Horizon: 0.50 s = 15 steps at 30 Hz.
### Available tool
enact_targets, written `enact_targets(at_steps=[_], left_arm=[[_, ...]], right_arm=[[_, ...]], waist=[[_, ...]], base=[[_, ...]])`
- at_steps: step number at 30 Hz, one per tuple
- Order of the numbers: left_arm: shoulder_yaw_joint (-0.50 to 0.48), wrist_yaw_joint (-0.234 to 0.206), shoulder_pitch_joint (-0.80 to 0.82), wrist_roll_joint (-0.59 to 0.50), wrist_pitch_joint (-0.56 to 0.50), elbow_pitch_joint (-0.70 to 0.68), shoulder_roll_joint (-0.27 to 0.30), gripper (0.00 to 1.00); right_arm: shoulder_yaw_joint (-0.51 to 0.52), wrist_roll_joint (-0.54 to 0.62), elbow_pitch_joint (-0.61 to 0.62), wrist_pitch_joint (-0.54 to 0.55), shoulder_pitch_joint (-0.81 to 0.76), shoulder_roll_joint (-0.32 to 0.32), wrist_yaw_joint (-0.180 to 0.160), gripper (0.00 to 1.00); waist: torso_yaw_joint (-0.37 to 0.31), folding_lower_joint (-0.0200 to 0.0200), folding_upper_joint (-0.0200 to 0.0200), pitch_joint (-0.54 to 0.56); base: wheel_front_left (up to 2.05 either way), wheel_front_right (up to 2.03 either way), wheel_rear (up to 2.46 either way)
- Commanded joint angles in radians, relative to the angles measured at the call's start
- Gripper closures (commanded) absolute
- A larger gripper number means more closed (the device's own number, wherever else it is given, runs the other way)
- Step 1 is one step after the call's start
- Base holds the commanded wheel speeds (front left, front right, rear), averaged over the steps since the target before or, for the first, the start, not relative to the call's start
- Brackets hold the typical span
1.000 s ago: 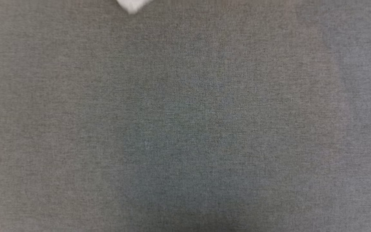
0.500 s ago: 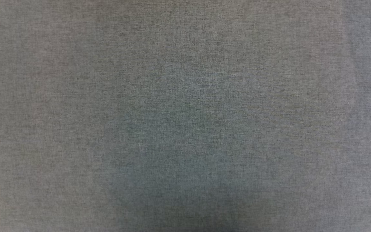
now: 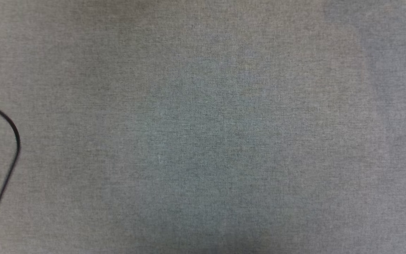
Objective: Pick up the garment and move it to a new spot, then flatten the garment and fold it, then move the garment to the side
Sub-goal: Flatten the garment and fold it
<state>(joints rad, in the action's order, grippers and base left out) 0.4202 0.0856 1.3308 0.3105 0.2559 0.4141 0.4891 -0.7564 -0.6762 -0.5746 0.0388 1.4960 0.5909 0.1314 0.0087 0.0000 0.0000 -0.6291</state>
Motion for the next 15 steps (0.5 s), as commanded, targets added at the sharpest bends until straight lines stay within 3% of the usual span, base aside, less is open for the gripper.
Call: enact_targets(at_steps=[1, 15], left_arm=[[-0.005, -0.018, -0.084, 0.017, 0.005, -0.033, 0.009, 1.00], [-0.011, -0.148, -0.782, 0.086, 0.005, -0.320, 0.018, 1.00]], right_arm=[[-0.014, -0.022, 0.014, -0.017, -0.049, 0.010, -0.001, 1.00], [-0.137, -0.142, 0.143, -0.065, -0.494, 0.120, -0.001, 1.00]], waist=[[0.011, 0.0000, 0.0000, 0.044], [0.021, 0.0000, 0.0000, 0.267]], base=[[0.00, 0.00, 0.00], [0.00, 0.00, 0.00]])
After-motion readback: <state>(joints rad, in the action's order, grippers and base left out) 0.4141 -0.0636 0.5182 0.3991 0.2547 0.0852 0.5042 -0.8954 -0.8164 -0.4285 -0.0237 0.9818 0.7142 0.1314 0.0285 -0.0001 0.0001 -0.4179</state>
